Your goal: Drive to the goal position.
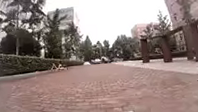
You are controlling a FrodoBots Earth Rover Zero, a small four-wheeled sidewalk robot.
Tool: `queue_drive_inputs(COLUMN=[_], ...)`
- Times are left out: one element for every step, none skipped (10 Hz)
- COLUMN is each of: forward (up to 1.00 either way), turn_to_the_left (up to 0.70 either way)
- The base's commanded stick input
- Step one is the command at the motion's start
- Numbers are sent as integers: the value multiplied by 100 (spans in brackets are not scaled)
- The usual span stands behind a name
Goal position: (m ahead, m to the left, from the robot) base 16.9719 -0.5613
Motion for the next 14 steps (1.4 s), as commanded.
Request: queue_drive_inputs(forward=[70, 70, 70, 70, 70, 70, 70, 70, 70, 70, 70, 70, 70, 70], turn_to_the_left=[0, 0, 0, 0, 0, 0, 0, 0, 0, 0, 0, 0, 0, 0])
